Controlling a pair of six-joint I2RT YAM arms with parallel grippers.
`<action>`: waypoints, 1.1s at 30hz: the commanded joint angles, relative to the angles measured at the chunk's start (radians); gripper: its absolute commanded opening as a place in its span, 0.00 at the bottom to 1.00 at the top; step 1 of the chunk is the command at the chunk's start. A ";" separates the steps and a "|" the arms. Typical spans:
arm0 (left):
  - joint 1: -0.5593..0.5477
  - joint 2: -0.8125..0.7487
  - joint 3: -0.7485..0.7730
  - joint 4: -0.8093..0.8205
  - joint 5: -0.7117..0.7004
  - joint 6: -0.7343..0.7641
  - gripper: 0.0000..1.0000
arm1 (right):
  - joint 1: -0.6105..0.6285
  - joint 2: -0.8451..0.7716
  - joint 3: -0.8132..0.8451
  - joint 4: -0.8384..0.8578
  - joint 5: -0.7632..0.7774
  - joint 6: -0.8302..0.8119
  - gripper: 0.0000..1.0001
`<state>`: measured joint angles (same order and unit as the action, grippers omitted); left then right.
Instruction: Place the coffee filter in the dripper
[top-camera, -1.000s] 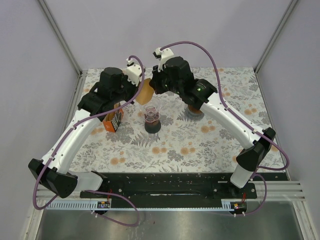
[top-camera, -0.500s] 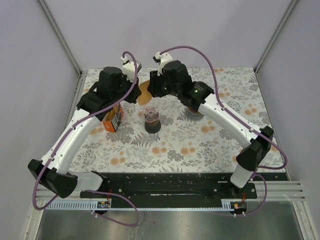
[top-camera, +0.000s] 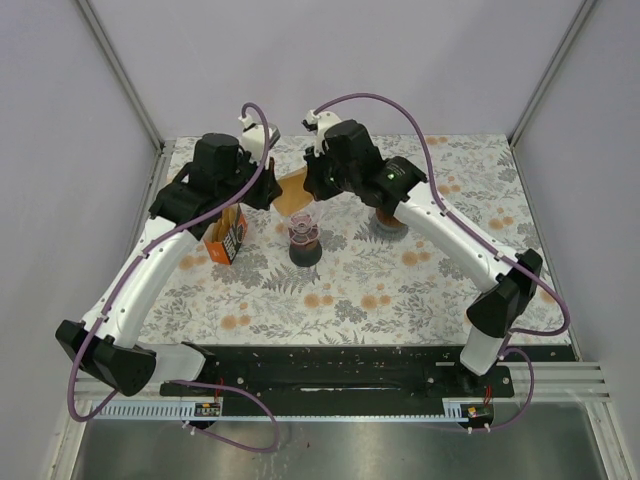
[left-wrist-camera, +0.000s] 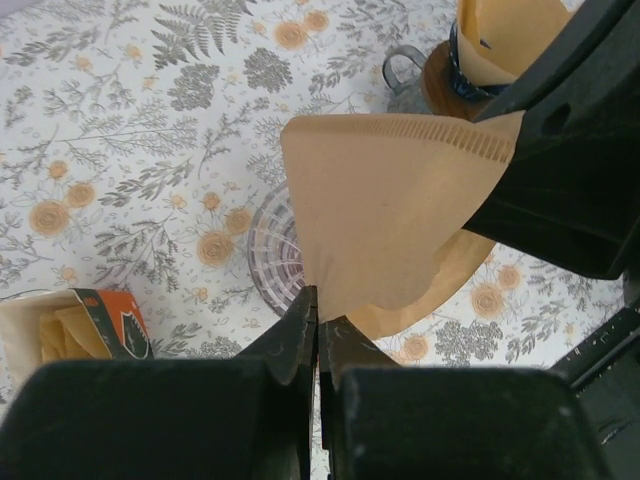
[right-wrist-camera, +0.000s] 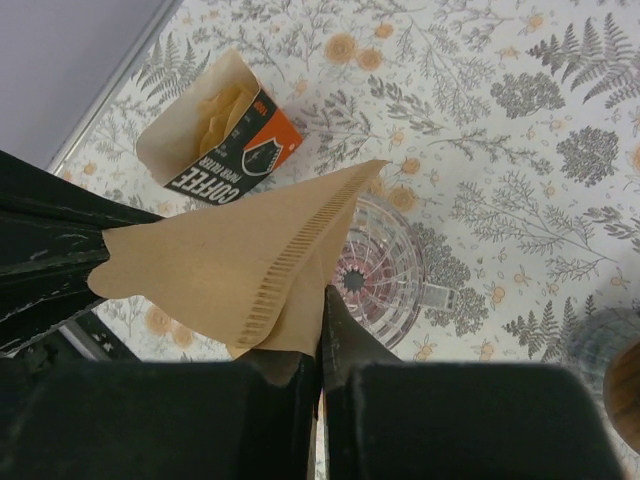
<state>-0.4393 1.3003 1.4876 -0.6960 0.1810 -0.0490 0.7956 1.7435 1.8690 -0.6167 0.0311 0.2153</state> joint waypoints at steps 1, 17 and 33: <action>0.007 -0.001 -0.009 -0.068 0.044 0.032 0.00 | -0.039 0.030 0.090 -0.165 -0.106 -0.027 0.00; 0.022 0.024 0.014 -0.082 0.066 0.043 0.31 | -0.088 0.200 0.320 -0.425 -0.299 -0.048 0.00; 0.022 0.056 -0.009 -0.013 0.034 0.043 0.24 | -0.113 0.389 0.547 -0.592 -0.402 -0.088 0.00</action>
<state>-0.4217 1.3682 1.4792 -0.7853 0.2348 -0.0071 0.7006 2.1212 2.3695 -1.1667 -0.3382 0.1490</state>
